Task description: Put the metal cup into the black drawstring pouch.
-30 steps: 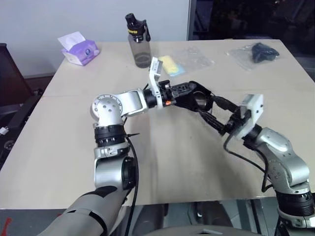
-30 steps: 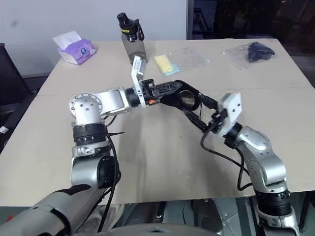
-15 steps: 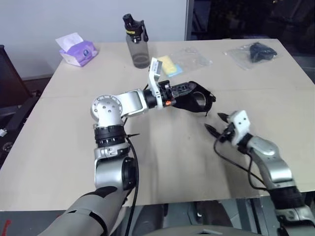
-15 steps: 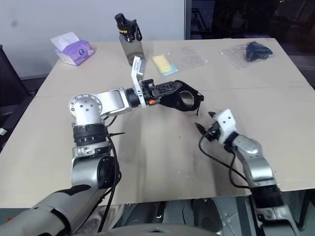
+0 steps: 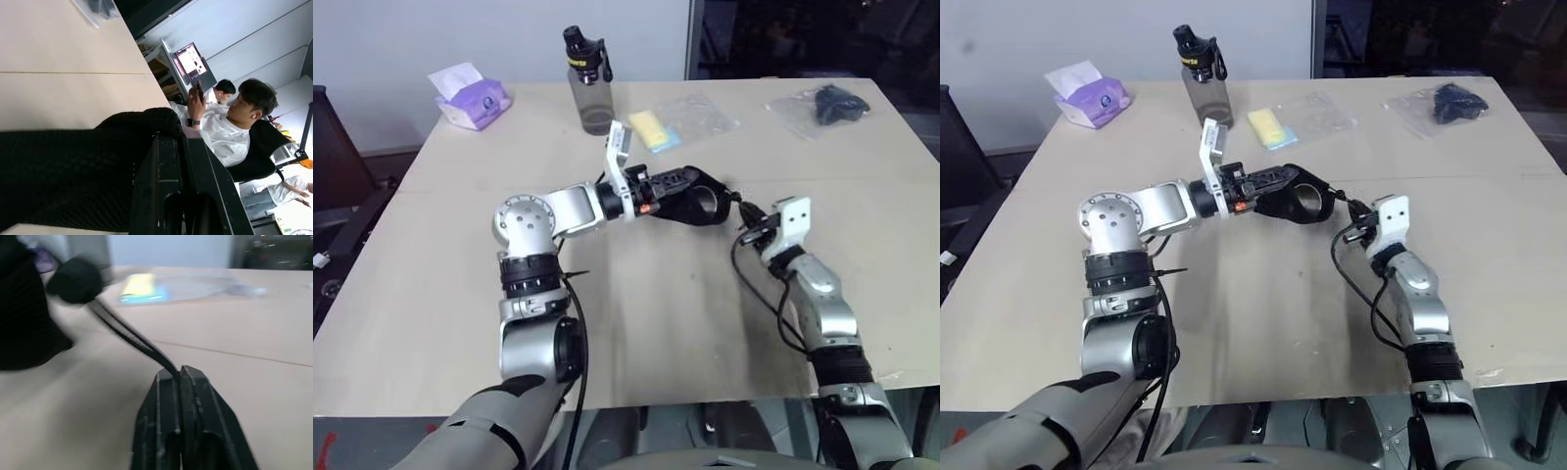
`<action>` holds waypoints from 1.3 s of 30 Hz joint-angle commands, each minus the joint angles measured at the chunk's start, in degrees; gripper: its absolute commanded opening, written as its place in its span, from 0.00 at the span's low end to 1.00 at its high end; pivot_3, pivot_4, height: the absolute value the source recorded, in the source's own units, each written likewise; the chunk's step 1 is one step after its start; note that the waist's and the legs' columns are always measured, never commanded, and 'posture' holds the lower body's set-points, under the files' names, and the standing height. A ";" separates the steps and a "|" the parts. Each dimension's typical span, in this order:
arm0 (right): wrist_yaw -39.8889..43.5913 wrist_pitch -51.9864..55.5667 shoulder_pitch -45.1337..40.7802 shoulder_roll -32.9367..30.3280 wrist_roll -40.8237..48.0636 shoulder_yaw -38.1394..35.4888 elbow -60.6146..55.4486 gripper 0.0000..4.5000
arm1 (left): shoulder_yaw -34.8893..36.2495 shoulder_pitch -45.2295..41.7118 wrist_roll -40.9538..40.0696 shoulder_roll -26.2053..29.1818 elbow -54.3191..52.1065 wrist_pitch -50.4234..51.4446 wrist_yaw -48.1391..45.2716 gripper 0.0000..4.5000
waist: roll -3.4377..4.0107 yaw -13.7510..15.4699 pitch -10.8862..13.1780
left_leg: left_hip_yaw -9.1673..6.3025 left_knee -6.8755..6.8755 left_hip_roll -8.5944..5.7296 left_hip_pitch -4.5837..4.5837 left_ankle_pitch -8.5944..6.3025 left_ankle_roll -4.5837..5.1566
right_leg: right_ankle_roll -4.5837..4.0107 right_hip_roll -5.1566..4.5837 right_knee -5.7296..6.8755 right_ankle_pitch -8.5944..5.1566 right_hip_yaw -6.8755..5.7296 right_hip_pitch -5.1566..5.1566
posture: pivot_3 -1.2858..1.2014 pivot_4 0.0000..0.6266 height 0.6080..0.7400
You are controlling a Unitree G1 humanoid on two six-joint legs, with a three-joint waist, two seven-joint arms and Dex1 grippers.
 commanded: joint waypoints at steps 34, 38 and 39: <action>10.51 14.51 -22.78 -11.00 3.38 5.85 -23.57 0.00 | -27.04 -7.11 25.57 9.52 0.75 -41.48 -31.27 0.51 | 0.02 0.68 0.04 | 0.08 -0.09 0.00 -0.18 -0.04 0.10 | -0.02 -0.05 -0.06 0.01 -0.01 -0.17 | 0.52 0.24 1.00; 10.89 15.75 -22.18 -10.63 3.37 6.34 -24.82 0.00 | -25.05 -7.98 24.35 8.85 1.41 -40.79 -31.33 0.51 | 0.02 0.36 0.04 | 0.04 -0.07 0.02 -0.17 -0.14 0.27 | -0.02 -0.03 -0.04 0.01 -0.04 -0.17 | 0.52 0.24 1.00; 10.89 15.82 -22.00 -10.60 3.21 6.41 -24.83 0.00 | -24.69 -7.95 24.10 8.70 1.29 -40.38 -31.21 0.51 | 0.02 0.28 0.04 | 0.04 -0.07 0.01 -0.17 -0.14 0.27 | -0.02 -0.03 -0.04 0.01 -0.04 -0.17 | 0.52 0.24 1.00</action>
